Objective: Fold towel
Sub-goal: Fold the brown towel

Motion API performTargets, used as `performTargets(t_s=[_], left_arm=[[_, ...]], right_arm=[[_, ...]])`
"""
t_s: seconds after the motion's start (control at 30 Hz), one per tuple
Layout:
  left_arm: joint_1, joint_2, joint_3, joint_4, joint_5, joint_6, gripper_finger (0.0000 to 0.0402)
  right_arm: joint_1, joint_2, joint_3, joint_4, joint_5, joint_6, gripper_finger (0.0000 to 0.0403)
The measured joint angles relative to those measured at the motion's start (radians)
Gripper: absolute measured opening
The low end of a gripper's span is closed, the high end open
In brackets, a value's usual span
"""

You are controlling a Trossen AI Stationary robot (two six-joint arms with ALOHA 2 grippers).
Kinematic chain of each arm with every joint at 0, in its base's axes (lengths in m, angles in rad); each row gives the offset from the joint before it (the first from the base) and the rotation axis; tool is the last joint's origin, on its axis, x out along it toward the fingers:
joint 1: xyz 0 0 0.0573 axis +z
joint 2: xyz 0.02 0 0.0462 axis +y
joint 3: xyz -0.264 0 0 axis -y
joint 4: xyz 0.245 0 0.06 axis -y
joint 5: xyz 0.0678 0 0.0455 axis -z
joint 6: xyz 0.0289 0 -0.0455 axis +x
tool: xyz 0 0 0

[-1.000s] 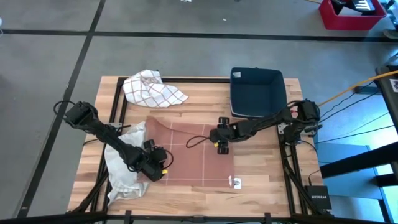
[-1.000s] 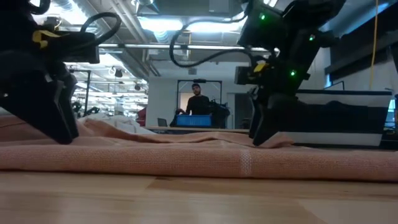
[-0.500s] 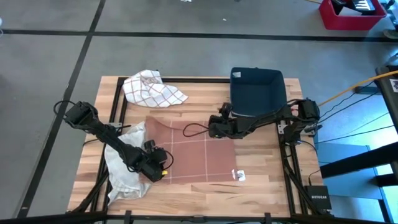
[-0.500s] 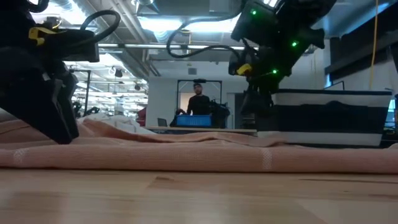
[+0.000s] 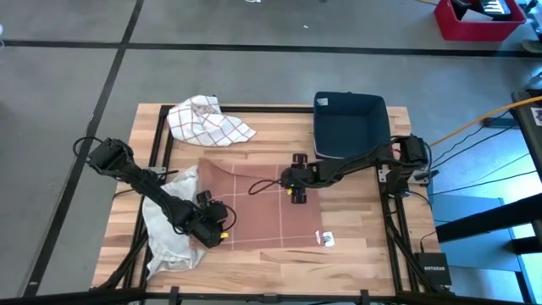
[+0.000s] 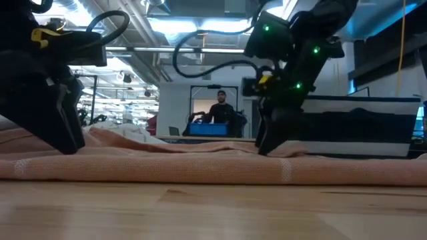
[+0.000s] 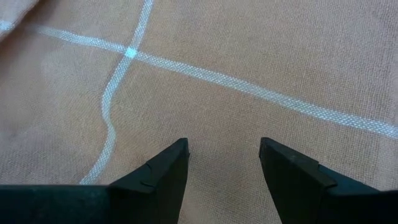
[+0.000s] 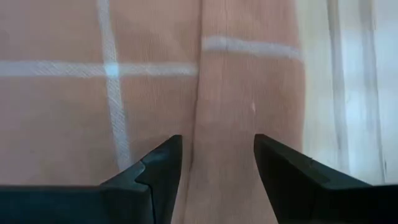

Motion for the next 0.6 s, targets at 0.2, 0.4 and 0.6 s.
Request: performTargets(t_s=[0.2,0.4,0.6], left_arm=[[0.000,0.000,0.000,0.002,0.000,0.005,0.0190],[0.000,0.000,0.000,0.001,0.000,0.005,0.0190],[0.000,0.000,0.000,0.002,0.000,0.005,0.0190]], right_arm=[[-0.004,0.019,0.000,0.006,0.157,-0.009,0.0204],[-0.019,0.019,0.000,0.032,0.488,-0.055,0.0204],[-0.047,-0.001,0.027,0.031,0.629,-0.065,0.0204]])
